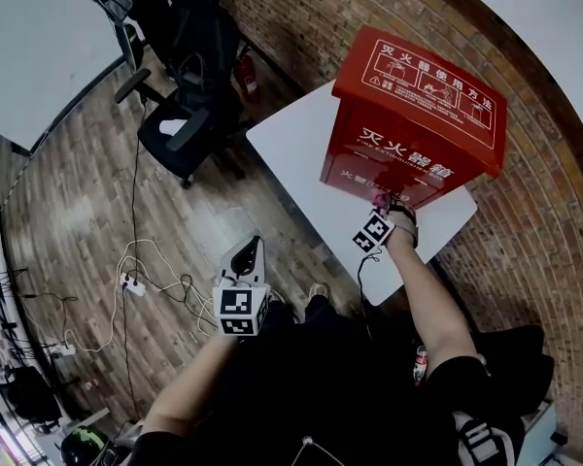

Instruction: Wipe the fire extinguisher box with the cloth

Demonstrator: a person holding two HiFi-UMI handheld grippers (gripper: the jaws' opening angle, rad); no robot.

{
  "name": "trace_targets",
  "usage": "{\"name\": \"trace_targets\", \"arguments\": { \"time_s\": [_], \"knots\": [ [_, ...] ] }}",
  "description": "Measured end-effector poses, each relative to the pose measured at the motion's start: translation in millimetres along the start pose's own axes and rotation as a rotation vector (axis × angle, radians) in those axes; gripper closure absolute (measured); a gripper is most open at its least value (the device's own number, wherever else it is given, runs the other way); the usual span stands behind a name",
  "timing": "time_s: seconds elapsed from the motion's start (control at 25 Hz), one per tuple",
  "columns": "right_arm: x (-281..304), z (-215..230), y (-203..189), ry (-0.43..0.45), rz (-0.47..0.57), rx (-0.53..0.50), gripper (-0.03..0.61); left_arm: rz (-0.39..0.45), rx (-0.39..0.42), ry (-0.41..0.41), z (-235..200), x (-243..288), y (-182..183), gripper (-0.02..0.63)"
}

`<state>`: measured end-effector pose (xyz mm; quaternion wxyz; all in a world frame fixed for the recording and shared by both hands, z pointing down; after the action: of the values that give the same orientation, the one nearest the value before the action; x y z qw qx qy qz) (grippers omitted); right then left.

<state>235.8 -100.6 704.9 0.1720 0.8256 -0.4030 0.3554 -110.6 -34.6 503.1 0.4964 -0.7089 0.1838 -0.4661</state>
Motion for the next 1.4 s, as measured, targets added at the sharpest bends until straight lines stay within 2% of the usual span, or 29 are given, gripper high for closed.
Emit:
{"name": "trace_targets", "arguments": {
  "time_s": [1.0,1.4],
  "knots": [
    [-54.5,51.4,7.6,-0.065,0.019,0.038,0.472,0.034,0.043,-0.069,-7.6,16.9,23.9,0.586],
    [-79.1,74.5,8.1,-0.097,0.025,0.059,0.472,0.031,0.033,-0.085,-10.8,16.6,28.4,0.586]
  ]
}}
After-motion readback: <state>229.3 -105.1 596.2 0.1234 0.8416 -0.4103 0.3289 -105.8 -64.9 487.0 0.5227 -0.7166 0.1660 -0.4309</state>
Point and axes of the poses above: the fingertips, and each gripper's own axes: x forward along the fingers, z to its right, y out of its top, the point moved 4 cm from there along -x, backward along the fingers, and after that the axes turned 3 degrees about -z, right-handed, at the moved point
